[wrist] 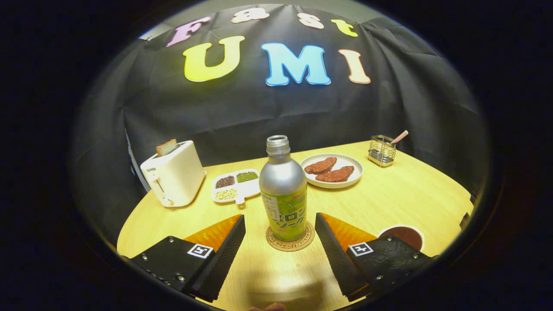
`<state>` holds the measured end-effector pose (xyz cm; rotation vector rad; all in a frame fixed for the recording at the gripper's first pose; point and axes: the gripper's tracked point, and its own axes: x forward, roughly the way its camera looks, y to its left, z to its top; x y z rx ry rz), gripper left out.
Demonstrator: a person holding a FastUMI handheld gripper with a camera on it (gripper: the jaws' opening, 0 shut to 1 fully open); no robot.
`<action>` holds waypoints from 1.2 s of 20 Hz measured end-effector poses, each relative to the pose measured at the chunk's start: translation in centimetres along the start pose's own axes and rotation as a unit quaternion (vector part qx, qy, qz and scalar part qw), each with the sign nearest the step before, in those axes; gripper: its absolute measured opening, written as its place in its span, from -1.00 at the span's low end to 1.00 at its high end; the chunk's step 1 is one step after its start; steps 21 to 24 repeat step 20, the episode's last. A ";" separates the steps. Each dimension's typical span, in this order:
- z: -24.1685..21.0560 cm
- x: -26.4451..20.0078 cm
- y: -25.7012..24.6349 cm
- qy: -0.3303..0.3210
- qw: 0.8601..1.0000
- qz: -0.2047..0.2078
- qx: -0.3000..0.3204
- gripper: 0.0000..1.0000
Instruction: Take the bottle from table, then pour the juice into the cup, finally place the bottle on the coaster
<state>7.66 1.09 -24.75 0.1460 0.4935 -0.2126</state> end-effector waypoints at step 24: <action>8.0 -11.3 -0.6 -0.109 0.992 0.057 -0.022 0.96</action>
